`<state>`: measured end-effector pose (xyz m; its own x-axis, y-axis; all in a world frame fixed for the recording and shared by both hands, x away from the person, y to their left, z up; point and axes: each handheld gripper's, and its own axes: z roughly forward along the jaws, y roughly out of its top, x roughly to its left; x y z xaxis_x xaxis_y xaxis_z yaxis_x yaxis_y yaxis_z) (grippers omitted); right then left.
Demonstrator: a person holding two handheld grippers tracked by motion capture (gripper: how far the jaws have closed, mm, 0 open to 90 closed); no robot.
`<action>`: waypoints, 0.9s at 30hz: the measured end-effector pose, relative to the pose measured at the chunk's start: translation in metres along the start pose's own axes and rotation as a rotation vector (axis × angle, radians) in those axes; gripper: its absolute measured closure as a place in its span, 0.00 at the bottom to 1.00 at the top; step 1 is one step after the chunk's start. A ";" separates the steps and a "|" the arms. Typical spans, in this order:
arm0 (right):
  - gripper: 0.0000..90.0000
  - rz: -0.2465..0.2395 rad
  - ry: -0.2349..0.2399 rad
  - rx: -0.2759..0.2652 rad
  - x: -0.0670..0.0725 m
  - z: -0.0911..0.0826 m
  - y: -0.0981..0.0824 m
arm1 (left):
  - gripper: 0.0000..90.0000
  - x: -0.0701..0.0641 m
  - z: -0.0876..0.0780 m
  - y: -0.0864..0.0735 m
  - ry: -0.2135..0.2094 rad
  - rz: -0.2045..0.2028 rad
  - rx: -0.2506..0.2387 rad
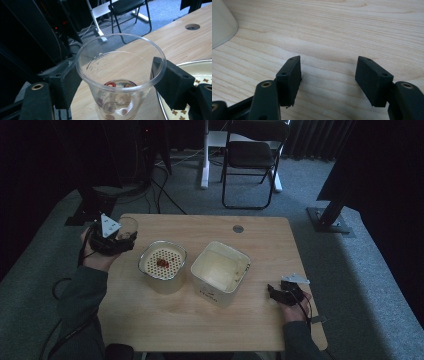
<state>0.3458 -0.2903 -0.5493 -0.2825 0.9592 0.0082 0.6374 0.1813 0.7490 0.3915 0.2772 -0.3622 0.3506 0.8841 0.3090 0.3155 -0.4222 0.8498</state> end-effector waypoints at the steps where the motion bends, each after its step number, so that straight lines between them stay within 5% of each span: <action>1: 0.41 0.000 0.000 0.000 0.000 0.000 0.000 | 0.28 0.000 -0.001 0.001 0.000 0.005 -0.001; 27: 0.41 0.000 -0.001 -0.002 0.000 0.000 0.000 | 0.28 -0.021 -0.002 0.029 -0.016 0.087 -0.022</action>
<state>0.3459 -0.2903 -0.5494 -0.2823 0.9593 0.0077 0.6359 0.1811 0.7502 0.3911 0.2468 -0.3432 0.3904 0.8405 0.3756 0.2637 -0.4930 0.8291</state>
